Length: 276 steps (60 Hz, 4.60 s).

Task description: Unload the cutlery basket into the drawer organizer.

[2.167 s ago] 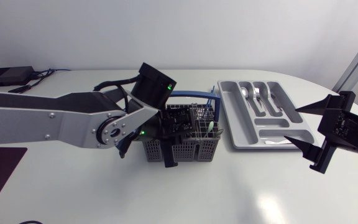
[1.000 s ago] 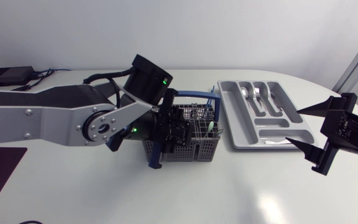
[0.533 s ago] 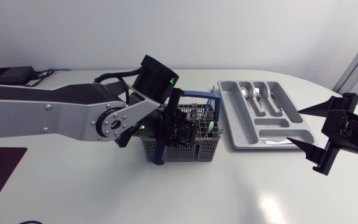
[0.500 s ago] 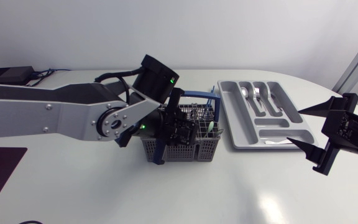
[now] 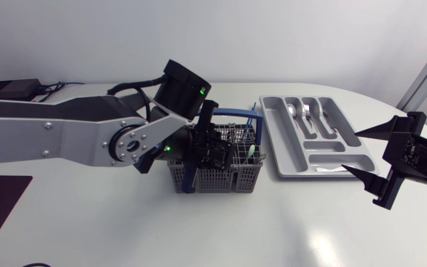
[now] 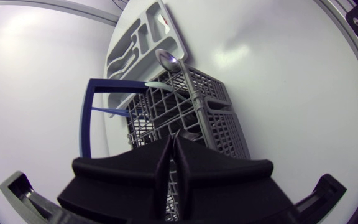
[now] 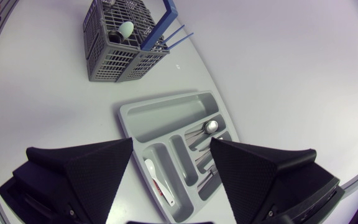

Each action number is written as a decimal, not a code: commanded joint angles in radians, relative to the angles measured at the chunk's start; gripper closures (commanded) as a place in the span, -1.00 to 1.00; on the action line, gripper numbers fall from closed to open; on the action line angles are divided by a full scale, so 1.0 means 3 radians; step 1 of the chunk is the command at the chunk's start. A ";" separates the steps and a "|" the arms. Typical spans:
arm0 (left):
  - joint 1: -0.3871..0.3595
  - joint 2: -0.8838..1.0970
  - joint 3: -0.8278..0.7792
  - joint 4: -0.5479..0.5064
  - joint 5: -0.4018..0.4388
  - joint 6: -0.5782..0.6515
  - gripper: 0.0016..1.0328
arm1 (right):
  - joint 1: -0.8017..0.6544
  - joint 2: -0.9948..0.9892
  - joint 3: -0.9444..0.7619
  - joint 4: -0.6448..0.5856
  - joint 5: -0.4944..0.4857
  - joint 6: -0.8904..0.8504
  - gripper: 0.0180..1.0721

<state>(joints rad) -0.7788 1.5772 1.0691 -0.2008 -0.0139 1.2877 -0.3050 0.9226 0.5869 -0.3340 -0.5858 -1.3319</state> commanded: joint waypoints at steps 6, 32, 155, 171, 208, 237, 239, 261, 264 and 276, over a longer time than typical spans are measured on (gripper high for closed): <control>0.0009 -0.0211 0.0036 -0.0067 -0.0030 0.0110 0.94 | -0.0011 -0.0064 -0.0116 -0.0027 -0.0047 -0.0039 -0.71; -0.0094 -0.0512 0.0128 -0.0251 -0.0163 0.0202 0.94 | 0.0030 -0.0391 -0.0197 -0.0165 -0.0047 0.0007 -0.71; -0.0191 0.0418 0.2066 -0.1667 0.0200 -0.4277 0.94 | 0.2638 -0.0391 -0.0468 0.1676 0.1774 0.2169 -0.01; -0.0211 0.0464 0.2046 -0.1667 0.0215 -0.4256 0.94 | 0.2668 -0.0191 -0.0402 0.1819 0.1779 0.2098 0.14; -0.0227 0.0480 0.1995 -0.1667 0.0220 -0.4231 0.94 | 0.2781 0.0044 -0.0264 0.1916 0.1891 0.2021 0.64; -0.0237 0.0439 0.1964 -0.1662 0.0220 -0.4195 0.94 | 0.2852 0.0039 -0.0223 0.1727 0.1881 0.1980 0.82; -0.0237 0.0439 0.1964 -0.1657 0.0220 -0.4195 0.94 | 0.2863 0.0034 -0.0223 0.1727 0.1881 0.1980 0.83; -0.0078 0.0234 0.2041 -0.1519 0.0220 -0.4170 -0.66 | 0.2760 -0.0140 -0.0284 0.1512 0.1712 0.1965 0.83; -0.0048 0.0209 0.2051 -0.1509 0.0220 -0.4149 -0.72 | 0.2638 -0.0202 -0.0305 0.1451 0.1600 0.1950 0.83; 0.0162 0.0147 0.2056 -0.1601 0.0220 -0.3996 -0.72 | 0.1794 -0.0376 -0.0392 0.1144 0.0874 0.1663 0.83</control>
<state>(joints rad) -0.7547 1.6421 1.6527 -0.6617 0.0483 0.0586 0.3244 0.8318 0.4950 0.0448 -0.2626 -0.7792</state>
